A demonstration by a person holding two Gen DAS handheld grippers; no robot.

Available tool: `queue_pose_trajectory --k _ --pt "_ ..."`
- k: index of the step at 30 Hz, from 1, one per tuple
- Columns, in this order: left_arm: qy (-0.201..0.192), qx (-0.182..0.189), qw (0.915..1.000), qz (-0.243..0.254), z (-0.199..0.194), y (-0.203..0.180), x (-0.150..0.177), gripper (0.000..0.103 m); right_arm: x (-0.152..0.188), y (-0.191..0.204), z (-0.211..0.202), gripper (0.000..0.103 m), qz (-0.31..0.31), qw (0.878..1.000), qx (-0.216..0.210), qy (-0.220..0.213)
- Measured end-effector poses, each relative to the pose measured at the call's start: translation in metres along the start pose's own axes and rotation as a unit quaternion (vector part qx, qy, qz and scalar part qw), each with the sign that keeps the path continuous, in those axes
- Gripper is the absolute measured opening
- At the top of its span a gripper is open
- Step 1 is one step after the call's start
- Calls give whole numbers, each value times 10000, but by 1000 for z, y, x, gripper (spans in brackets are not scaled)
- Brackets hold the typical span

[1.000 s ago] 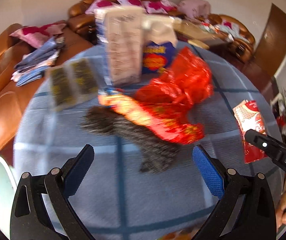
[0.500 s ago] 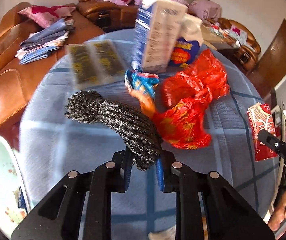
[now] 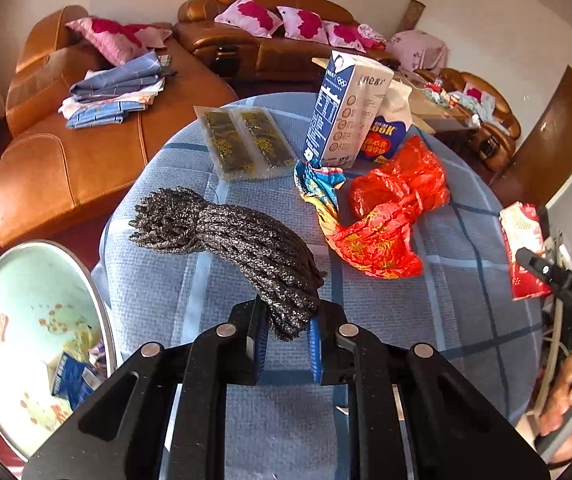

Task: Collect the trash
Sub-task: 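Grasp the black steel-wool scrubber with the left gripper while the right gripper holds the red wrapper, then carry the steel-wool scrubber and red wrapper over the green bin with both grippers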

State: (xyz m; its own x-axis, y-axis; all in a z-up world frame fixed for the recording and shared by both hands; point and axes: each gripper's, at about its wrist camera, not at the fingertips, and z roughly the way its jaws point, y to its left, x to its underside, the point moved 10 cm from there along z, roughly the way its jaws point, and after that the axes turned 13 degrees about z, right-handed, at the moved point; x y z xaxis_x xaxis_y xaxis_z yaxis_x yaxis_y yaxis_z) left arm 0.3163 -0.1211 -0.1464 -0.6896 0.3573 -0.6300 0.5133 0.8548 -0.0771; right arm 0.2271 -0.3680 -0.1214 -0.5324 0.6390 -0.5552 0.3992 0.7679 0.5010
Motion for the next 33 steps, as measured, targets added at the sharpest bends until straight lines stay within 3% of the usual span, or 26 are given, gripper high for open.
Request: queue_pose_trajectory --k 2,8,15,23,33 --pt "-135 59 9999 20 -9 -2 -4 16 5 0 1 19 271 9990 -323 169" --pt "-597 181 9978 -233 -46 8 -23 16 6 -6 9 19 195 9993 -254 191" --pt "-899 -85 9959 -78 -69 8 -23 16 0 6 -20 19 65 9992 -328 -206" --pt "-1101 -284 9935 -109 -102 19 -4 16 31 68 -30 19 -279 9960 -845 -7" --pt "-1180 -674 9902 -331 -141 59 39 16 106 160 -23 19 -934 9831 -1434 657"
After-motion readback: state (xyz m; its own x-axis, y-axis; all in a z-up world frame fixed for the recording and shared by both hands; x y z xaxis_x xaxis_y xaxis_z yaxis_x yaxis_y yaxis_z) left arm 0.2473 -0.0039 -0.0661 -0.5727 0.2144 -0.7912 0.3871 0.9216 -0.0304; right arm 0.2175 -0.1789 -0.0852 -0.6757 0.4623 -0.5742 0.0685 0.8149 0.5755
